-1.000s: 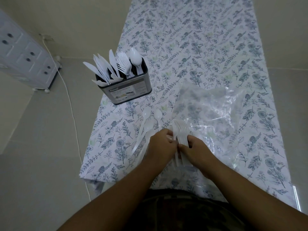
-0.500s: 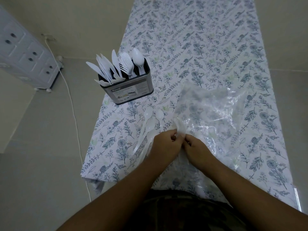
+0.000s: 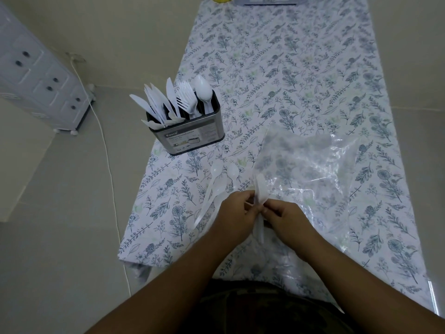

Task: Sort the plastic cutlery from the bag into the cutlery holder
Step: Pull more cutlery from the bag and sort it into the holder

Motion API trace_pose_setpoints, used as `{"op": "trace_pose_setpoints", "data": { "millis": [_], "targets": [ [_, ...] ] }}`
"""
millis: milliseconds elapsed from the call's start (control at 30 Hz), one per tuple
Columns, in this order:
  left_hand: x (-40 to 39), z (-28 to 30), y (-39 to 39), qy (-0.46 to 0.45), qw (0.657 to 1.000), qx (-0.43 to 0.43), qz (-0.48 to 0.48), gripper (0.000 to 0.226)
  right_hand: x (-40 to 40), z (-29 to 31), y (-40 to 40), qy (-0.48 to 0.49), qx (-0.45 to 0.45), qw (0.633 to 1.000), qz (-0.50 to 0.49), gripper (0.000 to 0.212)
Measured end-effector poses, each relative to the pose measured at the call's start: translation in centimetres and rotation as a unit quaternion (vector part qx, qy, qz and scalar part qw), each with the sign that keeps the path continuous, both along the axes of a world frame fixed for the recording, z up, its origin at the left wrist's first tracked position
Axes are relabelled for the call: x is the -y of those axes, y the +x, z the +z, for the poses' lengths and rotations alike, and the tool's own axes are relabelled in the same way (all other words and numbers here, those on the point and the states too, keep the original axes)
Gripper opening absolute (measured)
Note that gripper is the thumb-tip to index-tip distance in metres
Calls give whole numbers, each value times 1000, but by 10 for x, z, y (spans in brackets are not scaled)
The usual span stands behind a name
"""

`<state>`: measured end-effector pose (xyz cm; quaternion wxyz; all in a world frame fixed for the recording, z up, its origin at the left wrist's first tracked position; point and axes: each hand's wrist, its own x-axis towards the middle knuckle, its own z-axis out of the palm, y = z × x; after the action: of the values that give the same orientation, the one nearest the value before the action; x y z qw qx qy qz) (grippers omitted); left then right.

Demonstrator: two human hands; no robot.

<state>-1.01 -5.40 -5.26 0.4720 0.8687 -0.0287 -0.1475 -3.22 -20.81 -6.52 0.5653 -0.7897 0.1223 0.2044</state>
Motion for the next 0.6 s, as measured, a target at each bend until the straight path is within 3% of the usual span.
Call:
{"op": "trace_pose_setpoints", "data": {
  "millis": [167,367,500,600],
  "targets": [
    [-12,16,5,-48,997,31,52,28,-6,18,19,-88,95,989,66,17],
    [-46,69,51,-33,984,157,76,32,-36,78,86,-118,247,953,131,24],
    [-74,117,103,-1,968,238,80,30,-66,127,142,-79,279,950,112,23],
    [-94,149,140,3,965,242,98,27,-88,153,181,-54,293,950,97,21]
  ]
}}
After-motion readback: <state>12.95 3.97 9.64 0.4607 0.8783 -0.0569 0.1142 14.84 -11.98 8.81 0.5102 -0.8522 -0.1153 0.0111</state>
